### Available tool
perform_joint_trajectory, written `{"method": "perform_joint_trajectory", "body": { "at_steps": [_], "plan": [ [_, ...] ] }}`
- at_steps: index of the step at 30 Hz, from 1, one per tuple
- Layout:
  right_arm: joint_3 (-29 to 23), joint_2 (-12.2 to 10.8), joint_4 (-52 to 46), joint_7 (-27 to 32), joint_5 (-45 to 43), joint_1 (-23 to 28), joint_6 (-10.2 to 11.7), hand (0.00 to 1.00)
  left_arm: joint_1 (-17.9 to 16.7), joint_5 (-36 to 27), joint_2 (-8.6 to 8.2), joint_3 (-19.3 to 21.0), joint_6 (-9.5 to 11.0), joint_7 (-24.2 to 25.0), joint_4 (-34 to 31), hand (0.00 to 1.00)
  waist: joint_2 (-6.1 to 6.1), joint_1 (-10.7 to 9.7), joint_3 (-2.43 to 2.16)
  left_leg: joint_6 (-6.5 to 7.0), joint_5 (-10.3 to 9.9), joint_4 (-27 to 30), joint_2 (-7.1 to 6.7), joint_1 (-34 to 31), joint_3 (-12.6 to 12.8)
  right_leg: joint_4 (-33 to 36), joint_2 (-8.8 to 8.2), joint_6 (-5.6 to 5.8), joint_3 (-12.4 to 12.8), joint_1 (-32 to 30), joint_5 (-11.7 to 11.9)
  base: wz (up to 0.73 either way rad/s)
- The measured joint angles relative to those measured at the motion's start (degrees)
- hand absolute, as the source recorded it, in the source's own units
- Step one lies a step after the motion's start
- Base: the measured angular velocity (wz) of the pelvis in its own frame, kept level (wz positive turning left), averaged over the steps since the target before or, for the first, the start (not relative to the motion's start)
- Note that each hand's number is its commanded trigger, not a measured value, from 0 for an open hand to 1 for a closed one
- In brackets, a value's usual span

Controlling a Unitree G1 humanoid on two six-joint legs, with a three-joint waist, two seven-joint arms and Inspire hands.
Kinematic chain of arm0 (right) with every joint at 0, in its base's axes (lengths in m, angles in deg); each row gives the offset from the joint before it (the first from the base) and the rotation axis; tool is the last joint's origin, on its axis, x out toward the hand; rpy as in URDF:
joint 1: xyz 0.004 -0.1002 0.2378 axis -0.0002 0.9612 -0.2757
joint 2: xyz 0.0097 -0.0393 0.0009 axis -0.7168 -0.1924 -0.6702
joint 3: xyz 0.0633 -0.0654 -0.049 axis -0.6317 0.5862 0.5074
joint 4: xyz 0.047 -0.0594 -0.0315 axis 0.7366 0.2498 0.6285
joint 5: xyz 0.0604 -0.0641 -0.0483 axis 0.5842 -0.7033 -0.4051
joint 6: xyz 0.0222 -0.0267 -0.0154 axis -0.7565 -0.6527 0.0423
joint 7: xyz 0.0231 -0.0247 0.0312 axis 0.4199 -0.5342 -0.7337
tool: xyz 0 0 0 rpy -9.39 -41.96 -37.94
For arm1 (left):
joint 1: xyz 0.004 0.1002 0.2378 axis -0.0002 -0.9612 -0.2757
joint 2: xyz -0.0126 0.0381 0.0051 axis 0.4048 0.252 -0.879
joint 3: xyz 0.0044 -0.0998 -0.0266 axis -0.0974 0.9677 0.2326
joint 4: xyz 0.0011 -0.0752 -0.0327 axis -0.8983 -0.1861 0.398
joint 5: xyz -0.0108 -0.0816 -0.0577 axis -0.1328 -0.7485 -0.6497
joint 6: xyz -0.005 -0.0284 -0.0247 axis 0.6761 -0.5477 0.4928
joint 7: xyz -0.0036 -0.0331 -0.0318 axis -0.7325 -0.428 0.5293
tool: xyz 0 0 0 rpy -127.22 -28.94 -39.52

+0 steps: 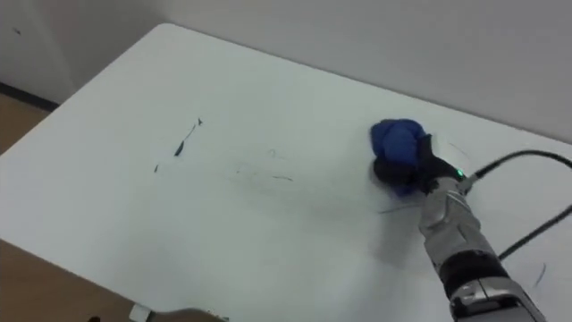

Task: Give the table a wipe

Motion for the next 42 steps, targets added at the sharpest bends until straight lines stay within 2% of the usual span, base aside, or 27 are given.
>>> {"method": "perform_joint_trajectory", "body": {
  "at_steps": [2,4,5,6,7,9,10,12,13,15,17,20,22,25,26,27,28,29,30,32,33,35,36,38,40,41,42],
  "plan": [
    [1.4,-1.3,-3.2,-1.4,-0.2,0.2,-0.9,1.00,-0.2,0.0,-0.17,-0.1,-0.2,0.2,0.0,0.00,-0.03,0.2,0.10,-0.11,0.2,0.0,0.31,-0.4,0.9,0.0,0.08,0.00,0.6,-0.8,0.0,-0.20],
    [3.2,-1.5,-5.5,-1.9,-0.5,1.6,-0.6,1.00,-1.0,0.0,-0.22,-0.9,-0.4,0.4,0.0,0.00,0.08,0.4,0.21,-0.13,0.2,-0.1,0.75,-0.2,1.3,0.0,0.21,-0.02,1.1,-0.9,0.0,-0.16],
    [3.8,-1.6,-6.3,-1.1,-0.9,3.4,-0.4,1.00,-1.3,0.0,-0.25,-1.2,-0.4,0.4,0.0,0.00,0.39,0.4,0.38,-0.15,0.1,-0.2,0.76,0.3,1.3,0.0,0.32,-0.03,1.4,-0.8,0.0,0.00],
    [3.7,-1.7,-7.5,0.1,-1.0,6.1,0.0,1.00,-2.0,0.0,-0.25,-1.2,-0.5,0.3,0.0,0.00,0.33,0.3,0.27,-0.16,0.1,-0.3,0.82,0.7,1.3,-0.1,0.40,-0.05,1.4,-0.3,0.0,0.07],
    [3.6,-1.8,-7.6,0.9,-1.1,7.1,0.7,1.00,-2.3,0.0,-0.26,-1.3,-0.5,0.3,0.0,0.00,0.31,-0.3,0.25,-0.17,0.1,-0.3,0.82,0.8,1.2,-0.1,0.41,-0.05,1.2,0.0,0.0,0.20],
    [2.4,-1.8,-7.4,5.2,-1.9,11.3,4.2,1.00,-3.4,-0.1,-0.35,-1.2,-0.6,0.3,0.2,0.00,0.44,-1.8,0.05,-0.14,0.0,-0.4,0.72,1.7,0.9,-0.3,0.41,-0.04,1.0,1.2,0.1,0.20],
    [1.9,-1.9,-7.4,6.3,-1.9,12.7,5.0,1.00,-3.9,-0.1,-0.30,-1.1,-0.6,0.2,0.2,0.00,0.45,-2.3,-0.25,-0.09,0.0,-0.5,0.70,2.0,0.9,-0.6,0.41,-0.02,1.0,1.6,0.1,0.14],
    [-2.9,-1.6,-7.3,12.9,-2.6,19.5,7.9,1.00,-4.6,2.2,-0.35,0.2,-0.6,-0.4,0.1,0.00,0.81,-4.7,-0.87,0.02,0.0,-1.0,0.19,3.2,0.7,-1.7,0.28,0.40,0.7,3.6,0.3,0.24],
    [-4.5,-1.3,-7.3,15.0,-2.6,21.5,8.3,1.00,-4.6,3.1,-0.35,0.8,-0.6,-0.6,0.1,0.00,0.84,-5.3,-0.91,0.05,-0.1,-1.0,-0.08,3.5,0.7,-1.9,0.24,0.52,0.7,4.1,0.4,0.18],
    [-12.1,-0.5,-7.1,20.6,-1.5,28.1,9.0,1.00,-5.1,3.7,-0.36,3.4,-0.6,-1.0,0.0,0.00,1.50,-8.5,-1.49,0.47,-0.2,-1.2,-0.03,3.8,0.8,-2.0,-0.01,0.71,1.1,5.0,0.5,0.06],
    [-18.0,0.5,-6.8,22.6,-0.2,32.4,9.0,1.00,-5.4,3.7,-0.45,5.6,-0.6,-1.6,-0.1,0.00,1.79,-10.6,-2.21,0.62,-0.3,-1.5,-0.12,4.2,1.1,-1.9,-0.19,0.87,1.2,5.0,0.6,-0.08],
    [-22.8,3.1,-4.5,23.2,4.8,36.6,9.0,1.00,-5.6,3.6,-0.45,7.4,-0.3,-3.5,-2.3,0.00,1.61,-12.4,-2.39,0.69,-0.4,-1.5,0.00,4.4,2.2,-1.9,-0.21,1.16,1.4,5.0,0.8,-0.28],
    [-24.8,3.5,-4.3,23.1,5.7,37.7,7.9,1.00,-5.3,3.7,-0.50,7.3,-0.1,-4.0,-2.4,0.00,1.62,-13.3,-2.39,0.71,-0.4,-1.4,0.08,4.7,2.8,-1.9,-0.19,1.22,2.0,4.9,0.8,-0.30],
    [-23.5,2.0,-7.4,23.1,5.8,37.2,4.8,1.00,-3.9,3.5,-0.59,4.7,-0.1,-4.4,-2.7,0.00,1.85,-12.7,-2.29,0.50,-0.4,-1.1,0.96,5.1,4.4,-1.9,0.45,0.65,2.5,4.6,1.7,-0.36],
    [-21.6,0.9,-9.3,23.0,5.4,36.1,2.4,1.00,-3.3,3.3,-0.76,2.6,-0.1,-5.1,-2.4,0.00,1.87,-11.7,-2.26,0.27,-0.5,-1.1,1.40,5.2,5.8,-1.8,0.76,0.27,3.1,4.0,1.9,-0.61],
    [-18.1,-0.3,-12.5,22.6,5.1,35.3,-0.3,1.00,-2.1,2.4,-0.79,-0.1,-0.3,-5.8,-1.7,0.00,1.99,-10.1,-2.18,-0.01,-0.6,-1.1,2.05,5.0,7.0,-1.7,1.20,-0.30,3.7,3.2,2.6,-0.67],
    [-16.2,-1.0,-14.4,22.0,4.7,34.7,-1.5,1.00,-1.7,2.4,-0.79,-1.4,-0.4,-5.9,-1.0,0.00,2.06,-9.1,-2.15,-0.17,-0.6,-1.0,2.41,4.7,7.7,-1.7,1.44,-0.57,3.7,2.6,2.8,-0.71],
    [-11.9,-3.0,-17.6,20.0,2.7,32.6,-3.5,1.00,-0.7,2.4,-0.96,-3.6,-0.7,-5.9,0.6,0.00,2.23,-7.4,-2.00,-0.79,-0.6,-1.0,3.03,4.5,8.9,-1.6,1.91,-1.19,3.5,1.6,3.5,-0.74],
    [-6.0,-4.9,-19.5,16.9,0.3,29.2,-4.0,1.00,-0.3,2.4,-1.52,-4.7,-1.1,-5.9,1.5,0.00,2.44,-6.0,-1.74,-0.89,-0.6,-1.0,3.21,4.3,8.9,-1.6,2.41,-1.73,3.6,0.7,4.0,-0.68],
    [1.6,-8.0,-20.9,11.4,-3.4,23.3,-3.9,1.00,0.0,2.4,-2.40,-5.4,-1.8,-5.9,1.8,0.00,2.54,-4.7,-1.38,-0.74,-0.7,-0.9,3.25,3.3,7.5,-1.6,2.74,-2.04,3.3,-0.1,4.2,-0.11],
    [4.9,-10.5,-20.8,7.8,-5.5,19.6,-3.6,1.00,0.4,2.4,-3.02,-5.8,-2.1,-5.6,0.9,0.00,2.69,-4.2,-0.78,-0.86,-0.4,-0.8,3.19,2.6,6.4,-1.6,2.65,-2.09,2.3,-0.4,4.1,0.35],
    [7.7,-11.5,-20.6,3.6,-8.2,16.1,-1.8,1.00,-0.5,2.2,-4.24,-5.8,-2.1,-5.3,-0.3,0.00,3.58,-2.0,-0.15,-0.86,0.3,-1.1,2.86,2.1,5.5,-1.7,2.44,-2.19,1.8,-0.6,3.8,0.53],
    [8.3,-11.5,-20.6,2.5,-9.0,15.2,-0.6,1.00,-2.1,2.2,-4.55,-5.6,-2.1,-5.3,-1.7,0.00,3.69,-0.9,-0.17,-0.73,0.9,-1.7,2.40,2.2,4.8,-1.7,2.07,-1.92,1.2,-0.8,3.5,0.47],
    [8.1,-11.1,-20.6,3.4,-10.3,16.0,0.3,1.00,-5.6,2.1,-4.55,-4.8,-2.8,-5.3,-3.3,0.00,3.61,-1.1,-0.35,-0.35,1.6,-2.4,1.64,1.9,3.3,-1.9,1.43,-1.46,-0.6,-0.3,3.2,0.49],
    [6.6,-9.3,-20.3,5.6,-10.6,17.8,2.6,1.00,-7.4,0.8,-4.51,-2.7,-2.9,-5.2,-3.2,0.00,3.30,-2.5,-0.48,0.03,1.8,-2.4,0.98,2.2,2.0,-1.9,0.76,-0.81,-1.1,0.3,2.8,0.60],
    [4.2,-8.3,-19.0,7.5,-11.4,19.5,4.2,1.00,-8.0,0.8,-4.52,-0.7,-2.7,-5.2,-2.5,0.00,3.12,-3.4,-0.39,0.13,1.9,-2.7,0.66,2.9,2.0,-2.2,0.44,-0.41,-1.3,1.5,2.5,0.60],
    [0.6,-7.3,-18.0,9.5,-11.8,22.1,6.0,1.00,-8.3,2.0,-4.45,1.8,-2.7,-5.0,-2.1,0.00,2.33,-5.1,-0.40,0.30,1.8,-3.0,0.38,3.7,2.2,-2.3,0.15,-0.16,-1.2,2.9,2.4,0.65]
  ]
}}
